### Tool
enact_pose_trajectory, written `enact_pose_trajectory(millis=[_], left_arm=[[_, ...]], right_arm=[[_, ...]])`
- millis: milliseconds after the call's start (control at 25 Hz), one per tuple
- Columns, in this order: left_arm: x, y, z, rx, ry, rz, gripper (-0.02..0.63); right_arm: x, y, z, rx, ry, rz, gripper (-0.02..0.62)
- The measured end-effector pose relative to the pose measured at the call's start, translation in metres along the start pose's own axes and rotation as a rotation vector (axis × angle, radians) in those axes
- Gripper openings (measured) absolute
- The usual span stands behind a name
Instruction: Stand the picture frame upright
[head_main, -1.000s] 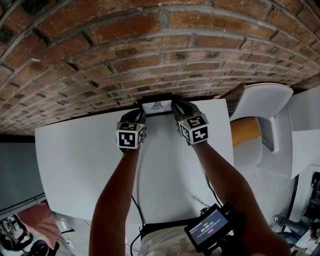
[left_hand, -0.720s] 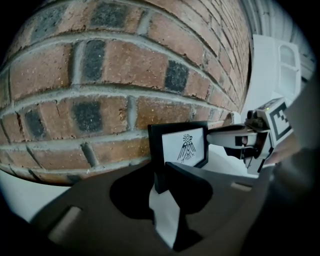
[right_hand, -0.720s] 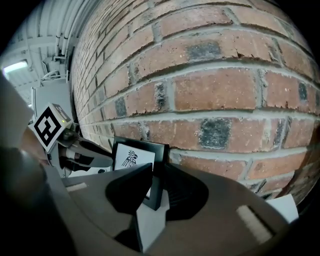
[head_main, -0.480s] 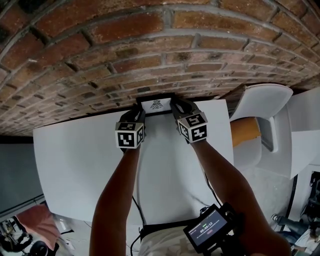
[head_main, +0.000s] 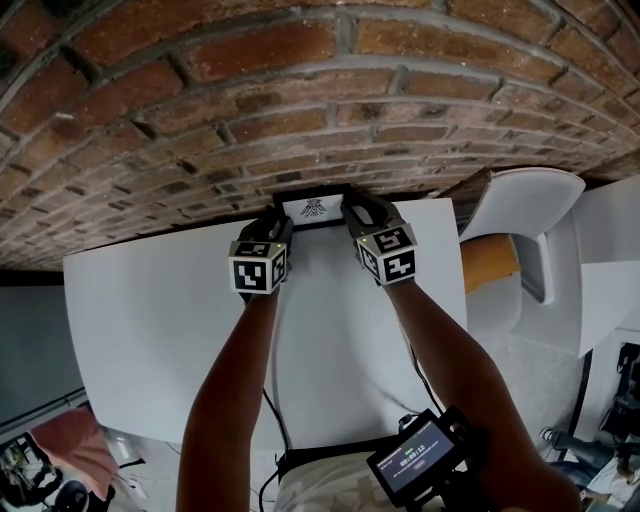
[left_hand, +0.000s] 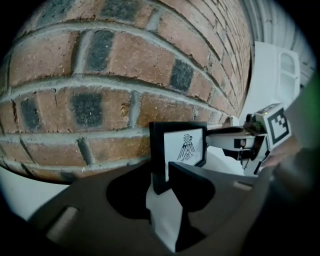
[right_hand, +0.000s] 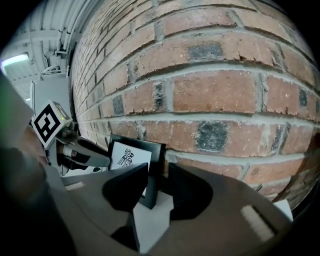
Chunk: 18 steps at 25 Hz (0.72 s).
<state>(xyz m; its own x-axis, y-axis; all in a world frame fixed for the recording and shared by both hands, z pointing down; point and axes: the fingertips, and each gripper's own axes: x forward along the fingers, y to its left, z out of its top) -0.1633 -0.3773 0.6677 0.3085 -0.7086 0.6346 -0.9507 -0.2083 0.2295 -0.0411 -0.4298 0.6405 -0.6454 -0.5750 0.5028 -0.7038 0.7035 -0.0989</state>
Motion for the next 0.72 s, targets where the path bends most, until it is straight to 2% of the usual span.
enact_pose_trajectory(millis=[360,560,720], left_arm=[[-0.018,-0.009,-0.006,-0.020,-0.032,-0.032,0.120],[-0.033,-0.011,-0.001,-0.017,-0.064,-0.045,0.113],[-0.051,-0.017,-0.012,-0.031,-0.069,-0.048,0.077]], right_arm=[[-0.020,0.000,-0.005,0.057,-0.015,-0.005,0.130],[-0.025,0.004,0.003,0.043,-0.031,-0.003,0.087],[-0.039,0.015,-0.001,0.042,-0.021,0.000,0.054]])
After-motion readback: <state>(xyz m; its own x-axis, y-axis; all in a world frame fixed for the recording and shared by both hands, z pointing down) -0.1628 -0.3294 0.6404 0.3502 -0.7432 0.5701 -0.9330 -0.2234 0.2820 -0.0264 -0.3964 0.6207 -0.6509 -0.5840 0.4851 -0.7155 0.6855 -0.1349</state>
